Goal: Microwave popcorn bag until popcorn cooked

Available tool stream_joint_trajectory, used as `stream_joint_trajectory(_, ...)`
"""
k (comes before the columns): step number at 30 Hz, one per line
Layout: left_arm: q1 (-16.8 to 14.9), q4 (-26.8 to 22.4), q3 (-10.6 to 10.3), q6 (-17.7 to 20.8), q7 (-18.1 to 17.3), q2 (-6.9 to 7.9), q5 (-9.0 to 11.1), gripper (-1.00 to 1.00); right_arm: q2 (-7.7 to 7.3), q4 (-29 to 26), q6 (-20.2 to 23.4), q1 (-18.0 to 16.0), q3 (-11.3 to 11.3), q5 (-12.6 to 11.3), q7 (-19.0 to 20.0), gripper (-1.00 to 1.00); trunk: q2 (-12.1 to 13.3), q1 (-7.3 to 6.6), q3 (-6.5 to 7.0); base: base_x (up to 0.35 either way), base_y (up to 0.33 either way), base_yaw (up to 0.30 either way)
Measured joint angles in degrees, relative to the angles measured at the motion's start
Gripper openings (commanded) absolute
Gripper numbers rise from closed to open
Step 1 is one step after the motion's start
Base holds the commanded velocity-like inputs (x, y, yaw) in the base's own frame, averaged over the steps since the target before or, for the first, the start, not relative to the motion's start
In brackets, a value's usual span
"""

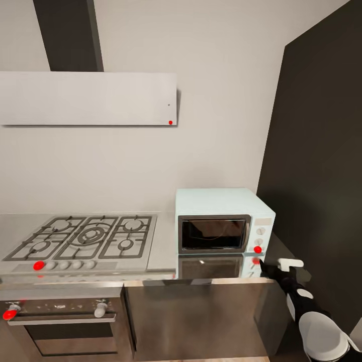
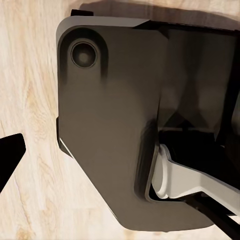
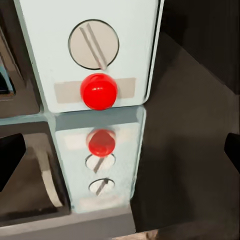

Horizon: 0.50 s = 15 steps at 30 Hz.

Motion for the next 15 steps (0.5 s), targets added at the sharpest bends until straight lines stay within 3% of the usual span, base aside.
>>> stream_joint_trajectory(3,0.0,0.0,0.0,0.0,0.0,-0.01,0.0,1.00,-0.93,0.1,0.0,0.0,0.1,0.1,0.1,1.00,0.0,0.00,0.00,0.000,0.000,0.000)
stream_joint_trajectory(7,0.0,0.0,0.0,0.1,0.0,-0.01,0.0,1.00,-1.12,0.9,0.0,0.0,0.2,0.2,0.1,1.00,0.0,0.00,0.00,0.007,0.000,0.000)
stream_joint_trajectory(15,0.0,0.0,0.0,0.0,0.0,-0.02,0.0,1.00,-1.24,1.5,0.3,0.0,0.2,0.2,0.1,1.00,0.0,0.00,0.00,0.126,0.000,0.000)
